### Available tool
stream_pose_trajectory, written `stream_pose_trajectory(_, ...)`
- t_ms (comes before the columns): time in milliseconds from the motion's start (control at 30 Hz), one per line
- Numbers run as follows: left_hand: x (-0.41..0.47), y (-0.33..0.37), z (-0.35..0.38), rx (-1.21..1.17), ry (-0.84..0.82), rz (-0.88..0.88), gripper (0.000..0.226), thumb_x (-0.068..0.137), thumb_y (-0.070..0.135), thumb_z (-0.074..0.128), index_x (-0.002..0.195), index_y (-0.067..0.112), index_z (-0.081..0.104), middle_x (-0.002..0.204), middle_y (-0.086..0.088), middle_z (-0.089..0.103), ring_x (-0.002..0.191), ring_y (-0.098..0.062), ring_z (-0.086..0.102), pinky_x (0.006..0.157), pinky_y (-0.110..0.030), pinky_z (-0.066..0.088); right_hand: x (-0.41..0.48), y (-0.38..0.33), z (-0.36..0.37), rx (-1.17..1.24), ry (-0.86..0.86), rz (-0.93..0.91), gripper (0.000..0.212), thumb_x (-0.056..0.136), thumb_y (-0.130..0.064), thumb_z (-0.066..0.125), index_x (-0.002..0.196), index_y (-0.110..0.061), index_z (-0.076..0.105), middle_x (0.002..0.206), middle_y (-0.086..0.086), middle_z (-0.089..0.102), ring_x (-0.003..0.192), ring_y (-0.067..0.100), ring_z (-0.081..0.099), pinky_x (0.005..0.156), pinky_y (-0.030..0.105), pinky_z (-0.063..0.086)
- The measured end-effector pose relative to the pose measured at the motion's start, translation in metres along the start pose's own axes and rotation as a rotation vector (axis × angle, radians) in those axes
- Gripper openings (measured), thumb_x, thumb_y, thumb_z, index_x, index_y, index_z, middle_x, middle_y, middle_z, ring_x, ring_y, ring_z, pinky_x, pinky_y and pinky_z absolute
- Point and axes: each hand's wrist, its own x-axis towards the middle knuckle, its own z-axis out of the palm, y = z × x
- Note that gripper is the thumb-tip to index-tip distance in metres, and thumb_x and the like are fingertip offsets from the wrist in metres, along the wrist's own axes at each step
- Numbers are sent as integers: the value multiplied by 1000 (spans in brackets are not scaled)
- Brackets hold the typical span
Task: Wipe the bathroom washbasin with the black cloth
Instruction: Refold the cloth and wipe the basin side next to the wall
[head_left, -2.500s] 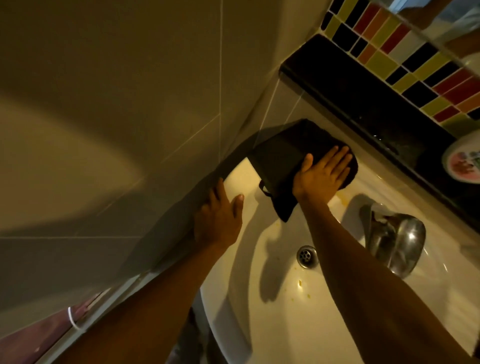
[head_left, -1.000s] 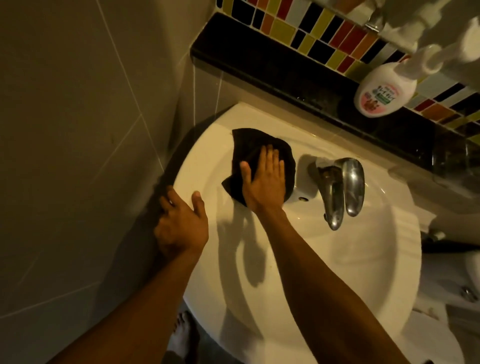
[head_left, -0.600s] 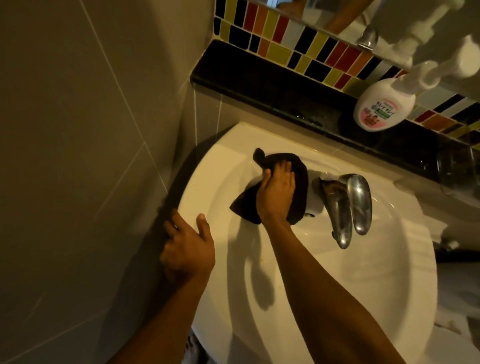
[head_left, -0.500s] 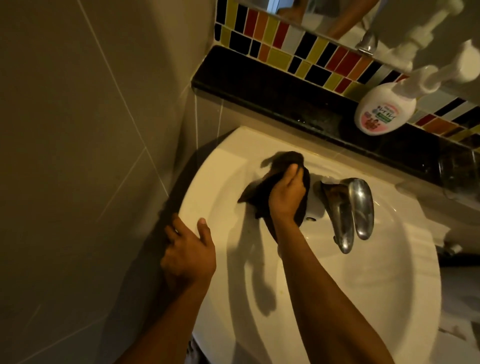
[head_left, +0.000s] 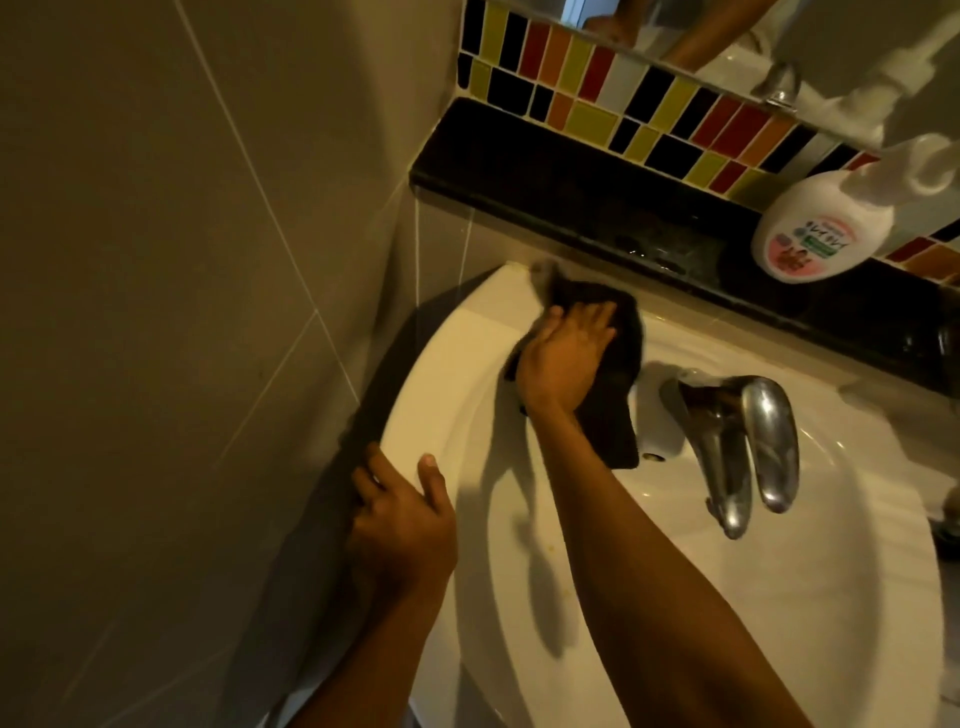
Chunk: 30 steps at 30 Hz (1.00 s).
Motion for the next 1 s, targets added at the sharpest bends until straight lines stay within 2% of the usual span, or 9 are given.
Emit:
stream_pose_trajectory(133, -1, 1, 0, 15, 14, -9, 56, 93, 47, 44, 122, -1, 52, 103, -27, 64, 63, -41, 65, 53, -37, 51, -22, -17, 6, 27, -203, -445, 52, 99, -36, 22, 144, -14, 36, 154, 5, 33, 146, 17, 18, 120, 34, 0)
stream_pose_trajectory(300, -3, 3, -4, 15, 23, -23, 61, 92, 47, 43, 134, 2, 43, 122, -29, 57, 83, -48, 65, 64, -45, 53, -16, 6, -26, -48, -532, -843, 51, 100, -37, 25, 147, -18, 30, 156, 1, 28, 146, 13, 16, 121, 32, 4)
stream_pose_trajectory(433, -4, 5, -4, 21, -8, -25, 60, 92, 45, 48, 132, 0, 45, 118, -29, 59, 77, -47, 66, 59, -41, 52, 15, 18, -31, -121, -285, -475, 51, 101, -33, 27, 149, -16, 22, 158, 5, 23, 147, 20, 16, 118, 33, 3)
stream_pose_trajectory(500, -2, 5, 0, 42, 0, -18, 57, 90, 40, 54, 126, -3, 50, 111, -31, 62, 69, -46, 66, 55, -39, 51, 12, 8, -19, -211, -227, -371, 53, 101, -34, 22, 150, -15, 19, 159, 6, 20, 148, 21, 11, 120, 36, -1)
stream_pose_trajectory(600, -2, 4, 3, 33, 33, -9, 55, 88, 37, 60, 124, -5, 52, 109, -32, 63, 68, -48, 66, 56, -42, 53, -17, -24, -1, -78, -335, -539, 49, 100, -34, 29, 147, -18, 30, 156, 6, 28, 147, 21, 16, 119, 36, 0)
stream_pose_trajectory(667, -2, 6, 0, 7, 10, -22, 58, 90, 39, 55, 129, -3, 48, 117, -32, 59, 80, -50, 65, 63, -46, 53, -29, -35, 0, -35, -466, -780, 46, 100, -35, 31, 143, -20, 40, 152, 3, 38, 145, 19, 22, 118, 32, 2)
stream_pose_trajectory(733, -1, 6, -3, -9, -19, -55, 61, 92, 44, 48, 136, 1, 42, 126, -30, 54, 92, -50, 62, 70, -48, 52, -22, -30, -6, -42, -543, -887, 46, 100, -36, 30, 143, -21, 40, 152, 1, 38, 145, 16, 22, 117, 30, 2)
stream_pose_trajectory(800, -1, 5, -3, -2, -13, -45, 63, 93, 45, 45, 138, 2, 39, 129, -29, 53, 95, -50, 62, 72, -48, 51, -5, -15, -13, -65, -528, -852, 48, 101, -36, 28, 148, -22, 29, 157, 0, 27, 147, 15, 14, 117, 30, 1)
stream_pose_trajectory(1000, -2, 5, -5, 44, 12, -50, 65, 94, 51, 35, 140, 6, 34, 131, -24, 52, 94, -45, 63, 71, -44, 51, 17, 52, -46, -259, -297, -409, 53, 102, -33, 20, 151, -18, 7, 161, 2, 6, 148, 18, 0, 120, 35, -3)
